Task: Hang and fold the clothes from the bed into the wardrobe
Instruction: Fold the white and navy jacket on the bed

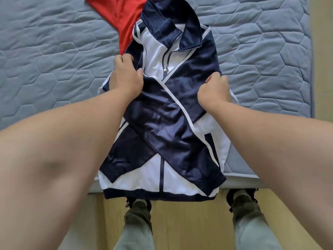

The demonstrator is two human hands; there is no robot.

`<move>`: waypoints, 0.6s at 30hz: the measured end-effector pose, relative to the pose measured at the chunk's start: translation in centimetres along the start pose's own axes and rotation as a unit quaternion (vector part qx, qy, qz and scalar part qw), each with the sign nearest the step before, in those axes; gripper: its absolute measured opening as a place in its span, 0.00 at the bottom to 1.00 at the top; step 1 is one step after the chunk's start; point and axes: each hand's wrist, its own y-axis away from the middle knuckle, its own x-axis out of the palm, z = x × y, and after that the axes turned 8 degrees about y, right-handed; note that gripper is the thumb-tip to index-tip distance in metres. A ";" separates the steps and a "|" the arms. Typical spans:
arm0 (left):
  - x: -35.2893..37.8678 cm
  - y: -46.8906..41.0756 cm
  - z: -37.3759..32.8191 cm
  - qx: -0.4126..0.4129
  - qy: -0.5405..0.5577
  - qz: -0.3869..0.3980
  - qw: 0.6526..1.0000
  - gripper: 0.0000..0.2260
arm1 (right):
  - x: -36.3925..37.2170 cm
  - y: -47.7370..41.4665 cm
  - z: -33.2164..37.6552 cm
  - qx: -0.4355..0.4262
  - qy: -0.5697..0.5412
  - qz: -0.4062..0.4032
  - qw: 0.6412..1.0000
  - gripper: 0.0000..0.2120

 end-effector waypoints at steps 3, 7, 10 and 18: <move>0.6 -2.5 -0.9 0.006 -0.002 0.009 1.000 0.24 | 0.2 -2.2 0.3 0.008 -0.020 -0.030 0.999 0.16; 1.4 -5.5 -1.9 -0.024 0.003 0.002 1.000 0.24 | 0.5 -4.6 1.1 0.010 -0.015 -0.063 0.998 0.17; 1.7 -7.2 -2.4 -0.035 -0.011 -0.024 0.999 0.24 | 0.4 -5.8 2.3 -0.018 0.005 -0.092 0.996 0.15; 0.3 -10.2 -2.3 0.056 -0.144 0.036 0.987 0.21 | -0.8 -9.2 9.6 0.059 -0.324 0.088 0.940 0.05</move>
